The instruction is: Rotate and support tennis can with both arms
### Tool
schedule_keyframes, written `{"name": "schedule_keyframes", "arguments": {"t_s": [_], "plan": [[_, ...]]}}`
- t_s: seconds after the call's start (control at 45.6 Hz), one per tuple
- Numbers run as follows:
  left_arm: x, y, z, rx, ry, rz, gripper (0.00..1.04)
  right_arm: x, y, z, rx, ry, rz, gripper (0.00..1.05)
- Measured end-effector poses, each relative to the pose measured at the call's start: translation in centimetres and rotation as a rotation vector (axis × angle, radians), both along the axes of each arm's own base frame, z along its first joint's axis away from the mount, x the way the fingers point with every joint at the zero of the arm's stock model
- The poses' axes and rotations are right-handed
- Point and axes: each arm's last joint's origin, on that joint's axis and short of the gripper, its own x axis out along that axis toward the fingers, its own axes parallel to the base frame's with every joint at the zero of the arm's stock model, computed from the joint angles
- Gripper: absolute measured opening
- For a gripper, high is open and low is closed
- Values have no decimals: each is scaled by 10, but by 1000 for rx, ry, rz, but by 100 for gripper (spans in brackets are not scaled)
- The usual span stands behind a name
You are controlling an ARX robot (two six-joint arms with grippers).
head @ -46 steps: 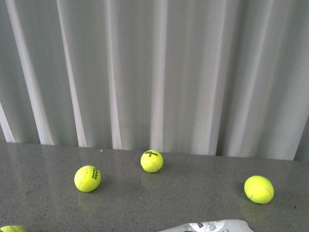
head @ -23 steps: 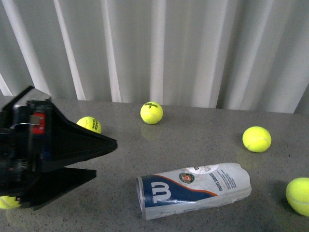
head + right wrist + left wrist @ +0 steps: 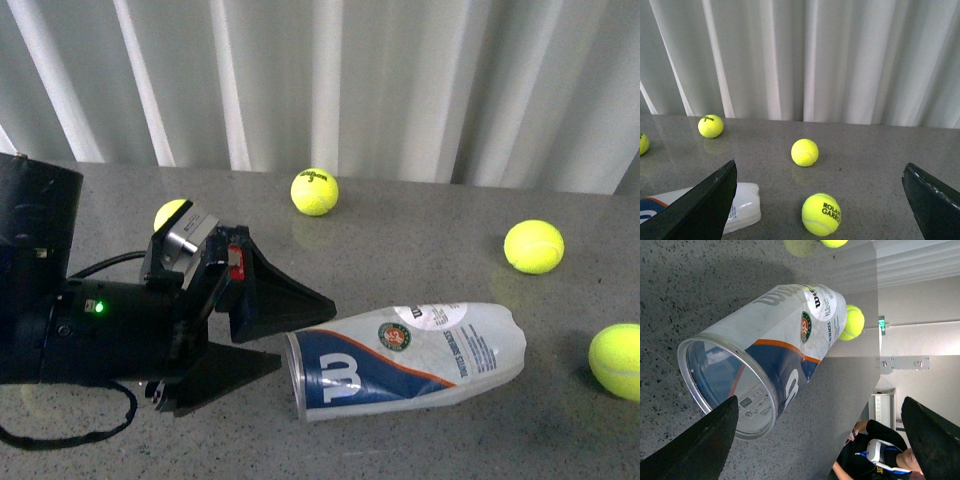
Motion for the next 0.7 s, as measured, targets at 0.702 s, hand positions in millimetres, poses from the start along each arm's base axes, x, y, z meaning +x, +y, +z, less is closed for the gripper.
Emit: {"name": "schedule_keyframes", "arguments": {"t_s": [0.702], "plan": [[4,-34,-18,-16,20,-17,98,0,0,0,0,0,0,98]]}}
